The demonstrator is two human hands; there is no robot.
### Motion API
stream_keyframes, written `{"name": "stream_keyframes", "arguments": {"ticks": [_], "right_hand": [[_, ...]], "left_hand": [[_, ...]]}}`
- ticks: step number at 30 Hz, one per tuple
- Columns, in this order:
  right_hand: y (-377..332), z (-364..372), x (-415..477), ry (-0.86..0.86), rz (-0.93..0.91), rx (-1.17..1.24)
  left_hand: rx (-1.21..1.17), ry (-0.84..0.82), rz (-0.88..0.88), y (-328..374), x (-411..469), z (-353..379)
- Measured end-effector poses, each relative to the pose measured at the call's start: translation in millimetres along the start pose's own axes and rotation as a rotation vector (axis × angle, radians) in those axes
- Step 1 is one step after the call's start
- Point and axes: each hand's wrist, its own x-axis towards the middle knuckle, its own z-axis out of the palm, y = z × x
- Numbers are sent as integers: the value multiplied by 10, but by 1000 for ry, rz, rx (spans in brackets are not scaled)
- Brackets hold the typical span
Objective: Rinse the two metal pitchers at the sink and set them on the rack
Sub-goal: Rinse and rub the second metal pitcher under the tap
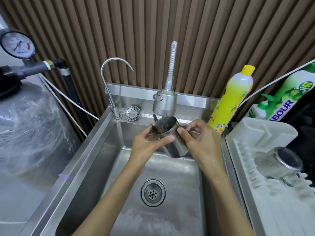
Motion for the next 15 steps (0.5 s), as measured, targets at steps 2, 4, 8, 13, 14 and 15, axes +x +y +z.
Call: {"name": "stream_keyframes", "arguments": {"ticks": [2, 4, 8, 13, 14, 15], "right_hand": [[69, 34, -14, -37, 3, 169], [148, 78, 10, -66, 36, 348], [300, 223, 92, -186, 116, 663], [362, 393, 135, -270, 221, 907], [349, 401, 126, -268, 235, 891], [335, 408, 113, -261, 243, 861]], "left_hand": [[-83, 9, 34, -10, 13, 51], [-106, 37, 98, -11, 48, 106], [-42, 154, 260, 27, 133, 96], [307, 256, 441, 141, 112, 18], [363, 274, 443, 155, 103, 2], [415, 299, 443, 168, 96, -12]]}}
